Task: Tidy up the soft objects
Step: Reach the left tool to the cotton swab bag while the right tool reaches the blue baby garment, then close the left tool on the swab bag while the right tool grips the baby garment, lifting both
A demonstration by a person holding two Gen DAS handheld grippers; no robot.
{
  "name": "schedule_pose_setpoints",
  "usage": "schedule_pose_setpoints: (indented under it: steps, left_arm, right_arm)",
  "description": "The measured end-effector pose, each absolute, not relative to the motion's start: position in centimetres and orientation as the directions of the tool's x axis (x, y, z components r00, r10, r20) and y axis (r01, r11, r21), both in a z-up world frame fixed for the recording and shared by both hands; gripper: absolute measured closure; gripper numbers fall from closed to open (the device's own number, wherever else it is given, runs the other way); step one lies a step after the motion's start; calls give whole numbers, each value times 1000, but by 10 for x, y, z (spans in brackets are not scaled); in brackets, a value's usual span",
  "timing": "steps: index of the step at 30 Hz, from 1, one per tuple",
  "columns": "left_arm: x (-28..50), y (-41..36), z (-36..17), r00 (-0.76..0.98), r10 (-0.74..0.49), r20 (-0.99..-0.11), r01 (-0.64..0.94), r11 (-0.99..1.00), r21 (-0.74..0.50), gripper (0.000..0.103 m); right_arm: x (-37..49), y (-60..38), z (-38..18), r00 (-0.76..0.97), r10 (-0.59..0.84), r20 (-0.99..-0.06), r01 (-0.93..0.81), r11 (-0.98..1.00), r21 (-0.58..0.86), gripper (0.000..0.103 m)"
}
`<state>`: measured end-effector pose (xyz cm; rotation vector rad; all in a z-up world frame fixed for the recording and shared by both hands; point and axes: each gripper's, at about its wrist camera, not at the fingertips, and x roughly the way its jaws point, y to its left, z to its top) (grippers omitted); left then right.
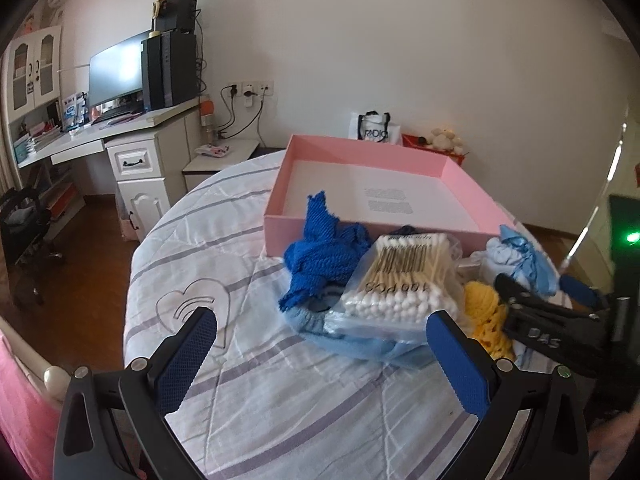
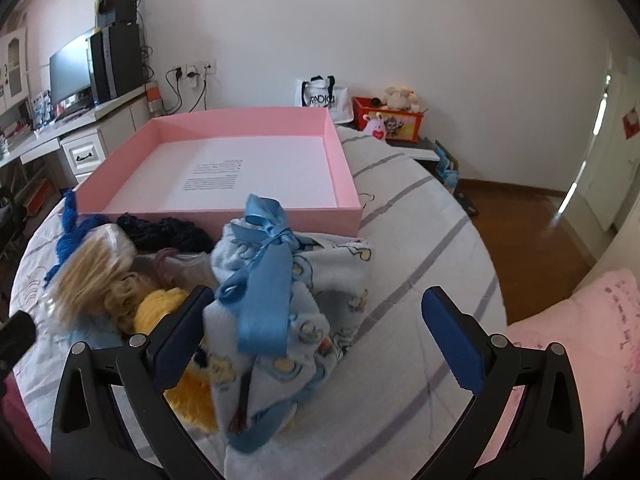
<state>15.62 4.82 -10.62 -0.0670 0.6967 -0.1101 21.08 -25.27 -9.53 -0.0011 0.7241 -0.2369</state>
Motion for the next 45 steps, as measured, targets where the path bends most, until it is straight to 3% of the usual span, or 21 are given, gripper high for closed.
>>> schedule_pose_setpoints:
  steps: [3,6,12,14,16,22,36,45]
  left_arm:
    - [161,45,-104,756,-152,-637,99,988,-119,0]
    - [167,36,-103,751,-172,-637,117,985,-128,0]
    - [192,13,-111,707,-233,-668,177,972,-152,1]
    - [202,8,-117,685,-243,-687,182,970,-162,12]
    - [211,5,-126,658,-242,-713,168,970,-175,31]
    - [217,4,-125,663,-227,-713,155,974,-165,47]
    - [182,16,-99,712,-234,-662,164,972,-167,49]
    - [166,20,-84,725,-219,-653,156,976,-154,49]
  right_arm:
    - [215,-257,-101,717,-196,-669,206,976,-65,16]
    - [212,-262,-103,727,-103,-679,158,987,20,38]
    - [208,-258,-104,733,-107,-672,137,991,-9,38]
    - [207,-256,-104,736,-108,-668,131,991,-16,38]
    - [207,-257,-105,737,-98,-668,127,992,-5,38]
    - [206,-262,-104,737,-79,-672,124,992,20,38]
    - [194,-263,-92,738,-111,-665,166,986,21,45]
    - [168,-258,-62,792,-124,-598,168,986,19,45]
